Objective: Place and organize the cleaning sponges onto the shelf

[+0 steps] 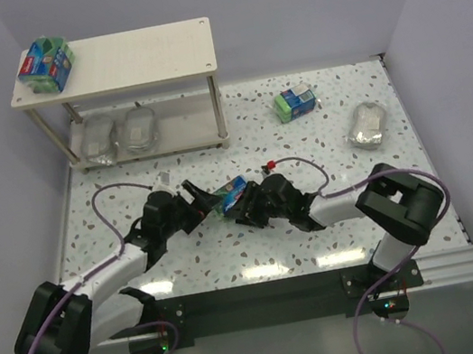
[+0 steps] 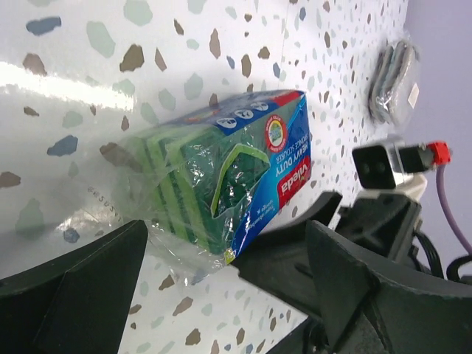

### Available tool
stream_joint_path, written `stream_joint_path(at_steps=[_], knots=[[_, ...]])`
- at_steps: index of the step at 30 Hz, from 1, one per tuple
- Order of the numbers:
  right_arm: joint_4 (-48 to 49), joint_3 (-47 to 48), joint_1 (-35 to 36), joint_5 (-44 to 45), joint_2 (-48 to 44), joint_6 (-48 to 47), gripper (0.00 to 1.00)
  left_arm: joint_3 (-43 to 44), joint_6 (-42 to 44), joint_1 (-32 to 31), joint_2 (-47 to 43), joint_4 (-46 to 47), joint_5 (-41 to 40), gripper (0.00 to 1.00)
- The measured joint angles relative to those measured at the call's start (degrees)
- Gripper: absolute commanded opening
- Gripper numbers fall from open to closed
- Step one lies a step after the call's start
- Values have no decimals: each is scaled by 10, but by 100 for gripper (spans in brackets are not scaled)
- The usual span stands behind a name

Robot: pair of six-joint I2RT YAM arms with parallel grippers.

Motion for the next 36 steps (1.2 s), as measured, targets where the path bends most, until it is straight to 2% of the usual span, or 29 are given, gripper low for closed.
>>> stream_joint_path(at_steps=[5, 11, 14, 17, 20, 22, 26, 28, 29, 31, 36], knots=[[-43, -51, 2, -11, -98, -34, 66, 32, 5, 0, 34, -2, -21, 90], [-153, -58, 2, 16, -265, -87, 68, 71, 26, 0, 110, 1, 3, 82], [-206, -58, 2, 31, -314, -107, 68, 85, 41, 0, 152, 3, 14, 75], [-256, -58, 2, 42, -333, -123, 68, 101, 56, 0, 196, 13, 25, 65], [-295, -58, 2, 49, -342, -133, 67, 128, 66, 0, 231, 37, 45, 44], [-311, -60, 2, 52, -351, -137, 67, 139, 73, 0, 245, 50, 52, 37], [-348, -62, 2, 63, -386, -146, 66, 141, 80, 0, 242, 51, 54, 28], [-362, -62, 2, 67, -404, -151, 66, 141, 86, 0, 229, 42, 51, 18], [-369, -62, 2, 69, -411, -153, 66, 141, 89, 0, 219, 33, 48, 9], [-379, -62, 2, 73, -421, -157, 66, 140, 91, 0, 187, 11, 40, 1], [-402, -62, 2, 77, -425, -162, 66, 122, 85, 11, 82, -37, 17, 0]])
